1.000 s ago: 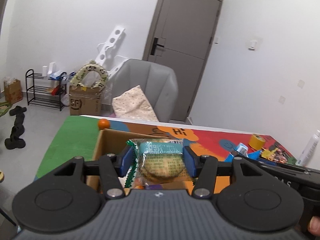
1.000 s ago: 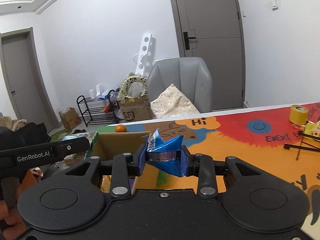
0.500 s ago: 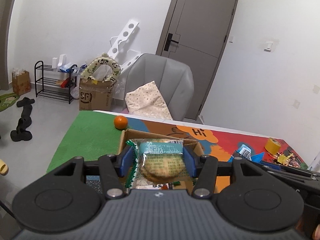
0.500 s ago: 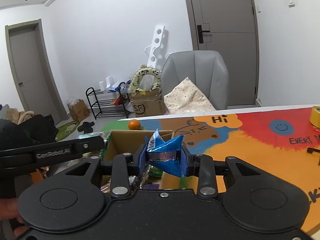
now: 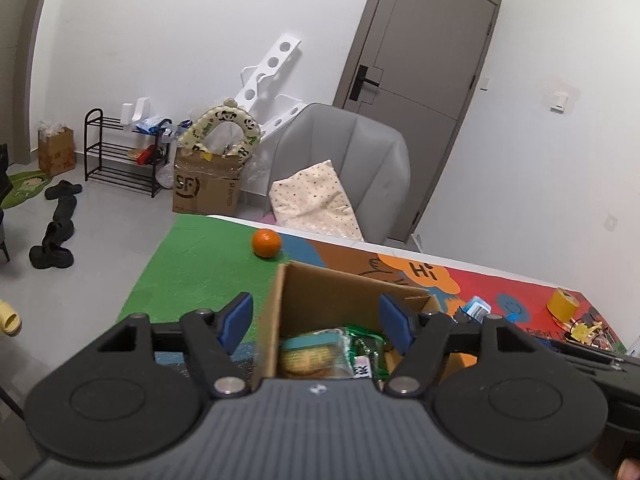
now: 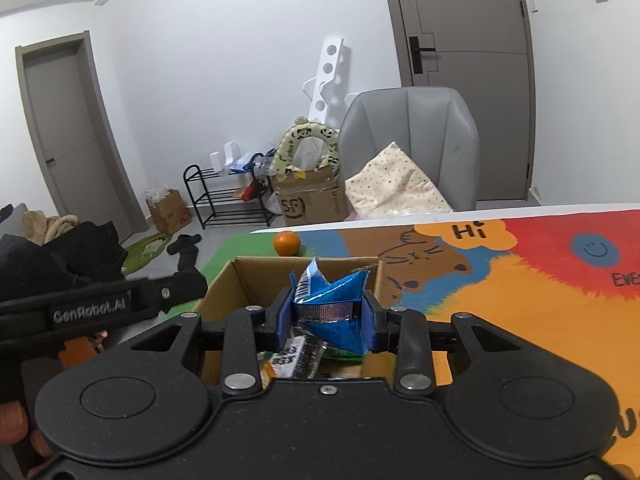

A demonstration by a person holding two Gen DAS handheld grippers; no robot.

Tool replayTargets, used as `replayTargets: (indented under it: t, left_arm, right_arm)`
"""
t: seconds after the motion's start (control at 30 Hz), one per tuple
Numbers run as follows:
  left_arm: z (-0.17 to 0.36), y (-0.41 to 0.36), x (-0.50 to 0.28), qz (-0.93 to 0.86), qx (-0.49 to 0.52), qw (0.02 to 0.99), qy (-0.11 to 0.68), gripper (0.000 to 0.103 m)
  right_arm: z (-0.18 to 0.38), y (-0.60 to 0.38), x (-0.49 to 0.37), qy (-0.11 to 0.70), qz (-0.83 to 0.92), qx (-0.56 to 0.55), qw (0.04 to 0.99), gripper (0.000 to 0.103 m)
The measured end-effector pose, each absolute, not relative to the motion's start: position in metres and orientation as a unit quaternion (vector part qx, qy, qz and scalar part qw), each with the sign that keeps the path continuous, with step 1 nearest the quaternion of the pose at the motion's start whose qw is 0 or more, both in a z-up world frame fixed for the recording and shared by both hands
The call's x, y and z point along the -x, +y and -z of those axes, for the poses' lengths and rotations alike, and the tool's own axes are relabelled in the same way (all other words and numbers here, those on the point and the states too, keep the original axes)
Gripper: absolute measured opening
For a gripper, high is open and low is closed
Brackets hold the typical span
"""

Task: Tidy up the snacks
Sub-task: 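Open both tools to drop the cookie pack and blue snack into the box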

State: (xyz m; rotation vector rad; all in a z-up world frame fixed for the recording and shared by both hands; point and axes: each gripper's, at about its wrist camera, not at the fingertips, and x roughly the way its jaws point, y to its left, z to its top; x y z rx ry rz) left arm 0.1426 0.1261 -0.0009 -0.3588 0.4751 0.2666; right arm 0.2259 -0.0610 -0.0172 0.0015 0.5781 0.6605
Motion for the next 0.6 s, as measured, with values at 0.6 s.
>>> replayTargets:
  t: [0.6]
  left_arm:
    - [-0.001, 0.125, -0.119, -0.148, 0.168, 0.942, 0.249, 0.088]
  right_arm:
    - [0.011, -0.084, -0.207, 0.282, -0.304, -0.03, 0.909, 0.066]
